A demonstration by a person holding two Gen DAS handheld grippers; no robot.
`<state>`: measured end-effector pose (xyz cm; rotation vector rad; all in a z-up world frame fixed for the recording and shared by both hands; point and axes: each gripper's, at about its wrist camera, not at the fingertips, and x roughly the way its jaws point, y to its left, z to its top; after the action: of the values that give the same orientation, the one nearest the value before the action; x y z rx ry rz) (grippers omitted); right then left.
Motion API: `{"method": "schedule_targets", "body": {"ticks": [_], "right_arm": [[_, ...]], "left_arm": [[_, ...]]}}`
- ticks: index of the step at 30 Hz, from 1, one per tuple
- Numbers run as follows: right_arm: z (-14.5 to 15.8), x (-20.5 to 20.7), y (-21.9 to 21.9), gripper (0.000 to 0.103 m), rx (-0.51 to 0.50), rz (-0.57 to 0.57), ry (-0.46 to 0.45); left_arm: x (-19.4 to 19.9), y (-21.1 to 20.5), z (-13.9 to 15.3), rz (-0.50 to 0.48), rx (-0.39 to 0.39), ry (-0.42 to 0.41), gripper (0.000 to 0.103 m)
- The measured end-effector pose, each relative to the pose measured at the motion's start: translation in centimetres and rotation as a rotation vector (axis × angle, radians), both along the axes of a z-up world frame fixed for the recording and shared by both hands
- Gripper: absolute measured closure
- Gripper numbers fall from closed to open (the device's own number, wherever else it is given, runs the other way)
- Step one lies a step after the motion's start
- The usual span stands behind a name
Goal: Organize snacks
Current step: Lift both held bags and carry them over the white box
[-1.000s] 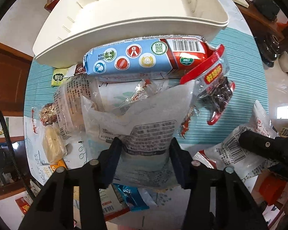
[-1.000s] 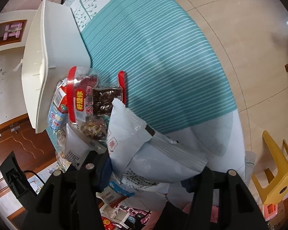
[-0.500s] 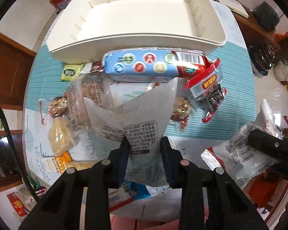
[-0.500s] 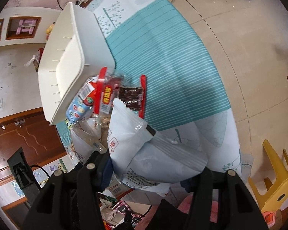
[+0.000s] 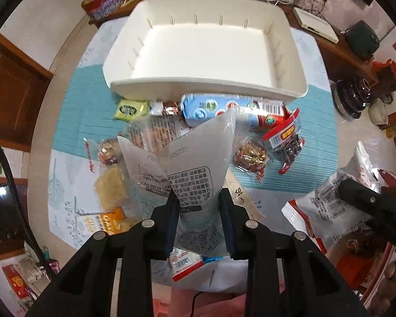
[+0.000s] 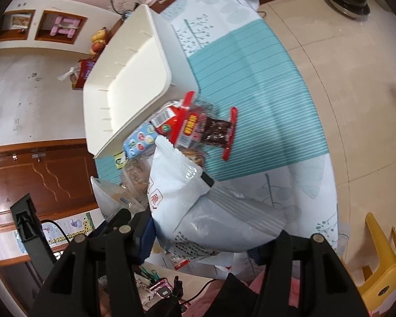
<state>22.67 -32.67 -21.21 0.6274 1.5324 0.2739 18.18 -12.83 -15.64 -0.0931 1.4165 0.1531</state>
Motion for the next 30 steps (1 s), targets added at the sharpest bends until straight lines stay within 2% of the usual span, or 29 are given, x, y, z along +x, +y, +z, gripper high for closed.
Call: {"method": "schedule_targets", "body": {"ticks": [10, 17, 22, 30], "right_arm": [[3.5, 1.5, 1.1, 0.047, 0.014, -0.003, -0.115], [6.1, 2.8, 2.4, 0.047, 0.014, -0.007, -0.234], [7.1, 3.5, 3.9, 0.047, 0.017, -0.002, -0.324], [7.2, 5.9, 7.5, 0.047, -0.034, 0.007, -0.488]], "left_arm": [[1.6, 1.8, 6.7, -0.027, 0.044, -0.154, 0.075], [4.2, 3.6, 9.6, -0.058, 0.05, -0.263, 0.075], [5.8, 5.1, 10.6, -0.079, 0.029, -0.339, 0.075], [7.8, 7.9, 9.8, -0.132, -0.036, -0.42, 0.075]]}}
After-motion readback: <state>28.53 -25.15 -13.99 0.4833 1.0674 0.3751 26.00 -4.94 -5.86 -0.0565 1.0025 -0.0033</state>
